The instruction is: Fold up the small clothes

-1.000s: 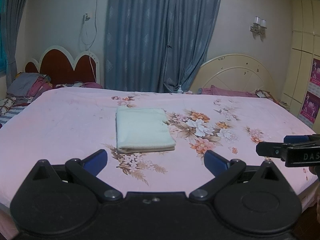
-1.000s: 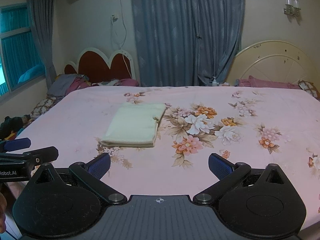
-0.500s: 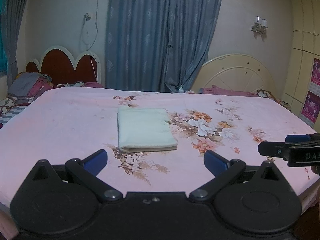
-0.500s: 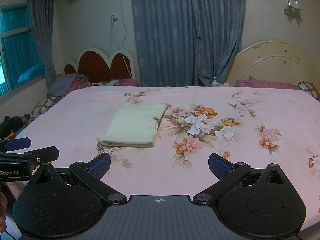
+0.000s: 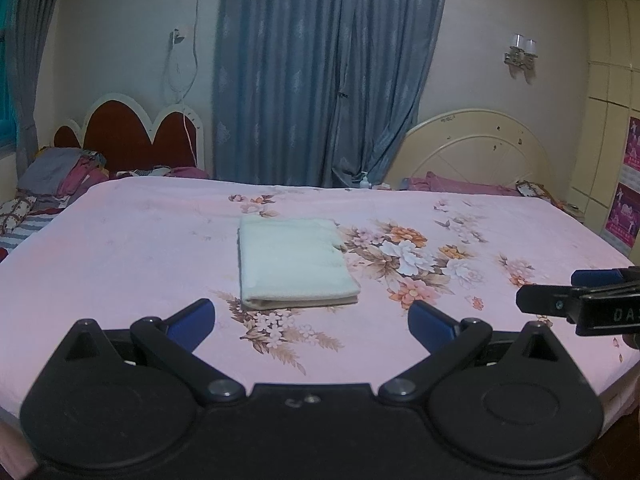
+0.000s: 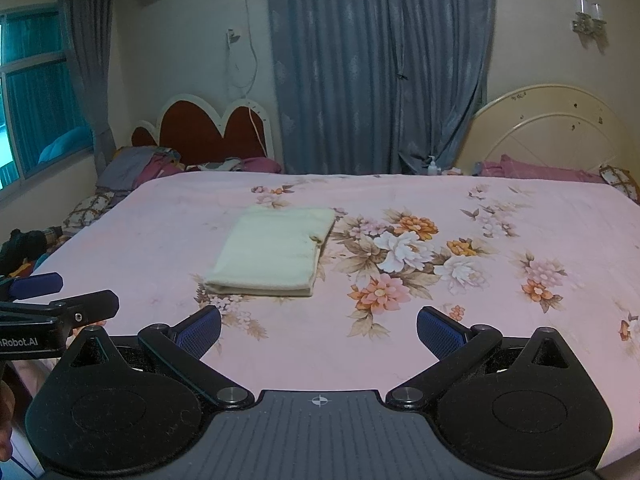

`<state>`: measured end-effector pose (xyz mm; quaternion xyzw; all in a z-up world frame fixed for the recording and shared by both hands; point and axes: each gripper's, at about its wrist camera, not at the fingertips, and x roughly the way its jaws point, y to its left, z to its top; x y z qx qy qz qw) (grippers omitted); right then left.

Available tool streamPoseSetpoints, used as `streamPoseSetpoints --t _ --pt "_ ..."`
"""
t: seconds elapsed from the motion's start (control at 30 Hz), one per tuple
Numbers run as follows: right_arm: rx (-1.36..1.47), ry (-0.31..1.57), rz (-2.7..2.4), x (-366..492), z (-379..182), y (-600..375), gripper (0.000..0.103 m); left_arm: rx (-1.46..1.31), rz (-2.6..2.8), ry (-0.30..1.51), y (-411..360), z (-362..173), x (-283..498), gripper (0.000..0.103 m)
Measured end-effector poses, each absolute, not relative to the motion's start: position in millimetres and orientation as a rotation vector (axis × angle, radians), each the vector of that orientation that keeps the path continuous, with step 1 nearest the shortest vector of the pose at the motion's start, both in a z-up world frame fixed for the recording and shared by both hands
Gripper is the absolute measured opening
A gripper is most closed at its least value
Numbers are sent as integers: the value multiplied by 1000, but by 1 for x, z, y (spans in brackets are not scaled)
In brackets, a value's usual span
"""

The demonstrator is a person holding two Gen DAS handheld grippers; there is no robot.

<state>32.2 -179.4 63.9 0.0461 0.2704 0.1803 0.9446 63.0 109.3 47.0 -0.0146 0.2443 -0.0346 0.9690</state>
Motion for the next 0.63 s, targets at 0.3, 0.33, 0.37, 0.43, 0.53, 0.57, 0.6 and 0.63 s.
streamPoseSetpoints --t 0.3,0.33,0.37,0.43,0.53,0.57,0.6,0.63 --pt "94 550 368 33 64 -180 103 -32 -72 480 109 48 62 102" --pt "95 550 369 33 64 -180 103 -34 -72 477 110 48 63 102" --pt "95 551 369 34 63 -179 103 -34 -72 473 110 48 63 102" --pt "93 549 369 33 63 -179 103 -31 -71 467 110 48 63 102" --pt "95 553 368 36 63 -179 103 -33 -67 469 110 48 63 102" --pt "94 553 370 36 64 -180 103 -34 -64 471 110 48 63 102" --pt "93 553 371 37 64 -179 103 -34 -64 473 110 48 63 102" --pt "94 553 371 37 64 -180 103 -33 -65 475 110 48 64 102"
